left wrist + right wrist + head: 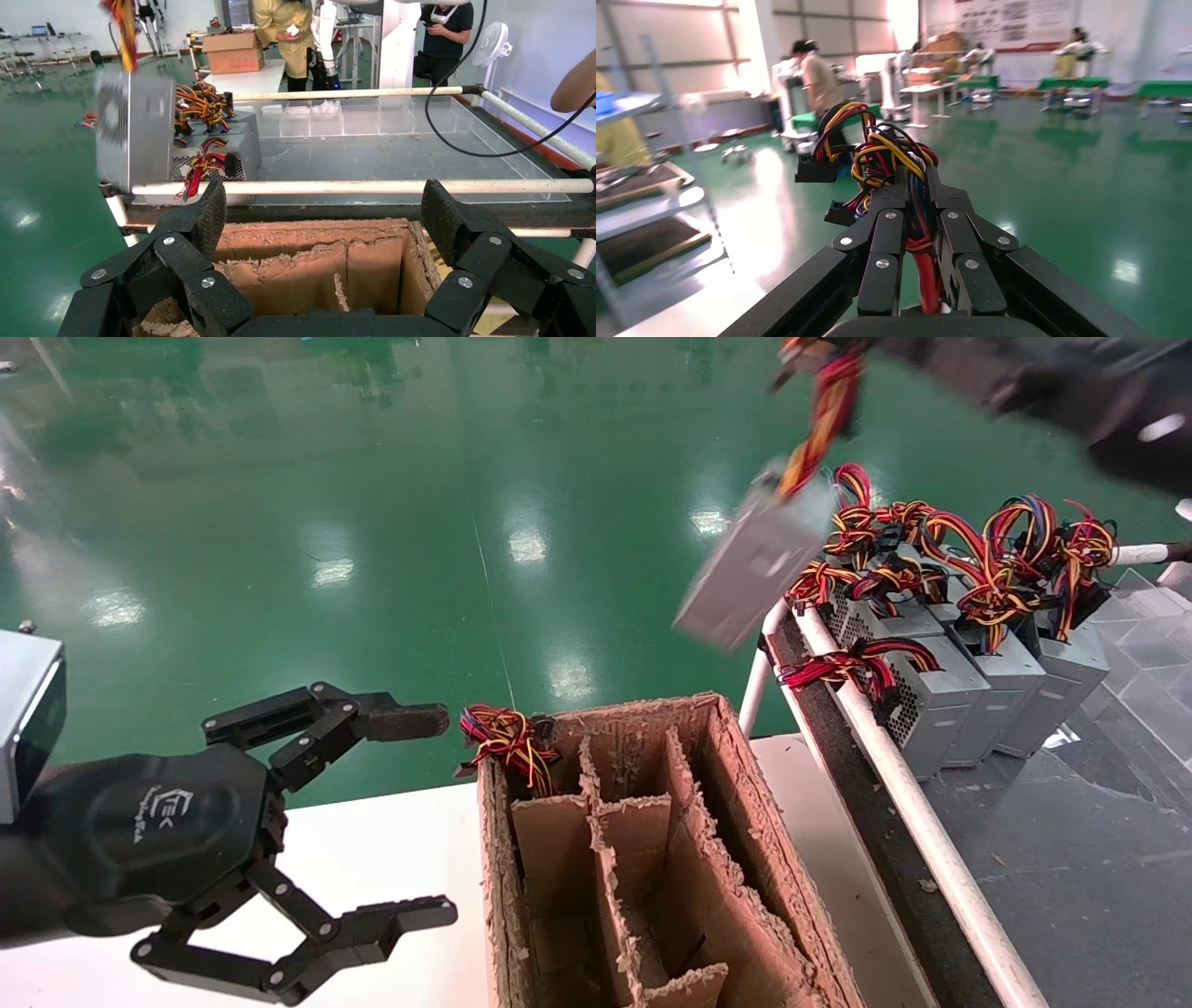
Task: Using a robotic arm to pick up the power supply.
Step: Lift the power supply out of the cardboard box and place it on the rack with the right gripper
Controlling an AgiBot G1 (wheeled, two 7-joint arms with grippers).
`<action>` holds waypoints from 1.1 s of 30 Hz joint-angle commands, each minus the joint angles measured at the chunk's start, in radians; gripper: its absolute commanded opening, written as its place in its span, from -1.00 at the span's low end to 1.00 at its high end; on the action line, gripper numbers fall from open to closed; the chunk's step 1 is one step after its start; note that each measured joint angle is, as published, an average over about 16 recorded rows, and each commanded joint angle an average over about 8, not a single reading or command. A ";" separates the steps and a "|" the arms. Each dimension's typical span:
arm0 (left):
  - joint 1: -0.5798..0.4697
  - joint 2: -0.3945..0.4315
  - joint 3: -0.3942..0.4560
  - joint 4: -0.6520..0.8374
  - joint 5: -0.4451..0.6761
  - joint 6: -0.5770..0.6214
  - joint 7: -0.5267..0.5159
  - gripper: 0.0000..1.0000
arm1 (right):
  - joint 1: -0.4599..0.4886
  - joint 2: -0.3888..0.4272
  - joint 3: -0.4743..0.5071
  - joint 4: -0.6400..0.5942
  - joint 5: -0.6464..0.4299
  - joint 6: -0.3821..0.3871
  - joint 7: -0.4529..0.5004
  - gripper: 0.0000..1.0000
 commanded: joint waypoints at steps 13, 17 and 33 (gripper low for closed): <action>0.000 0.000 0.000 0.000 0.000 0.000 0.000 1.00 | 0.105 0.206 -0.016 -0.052 -0.028 0.066 0.041 -1.00; 0.000 0.000 0.000 0.000 0.000 0.000 0.000 1.00 | 0.111 0.259 -0.017 -0.070 -0.030 0.078 0.058 -1.00; 0.000 0.000 0.000 0.000 0.000 0.000 0.000 1.00 | 0.081 0.405 -0.024 -0.093 -0.039 -0.003 0.104 -1.00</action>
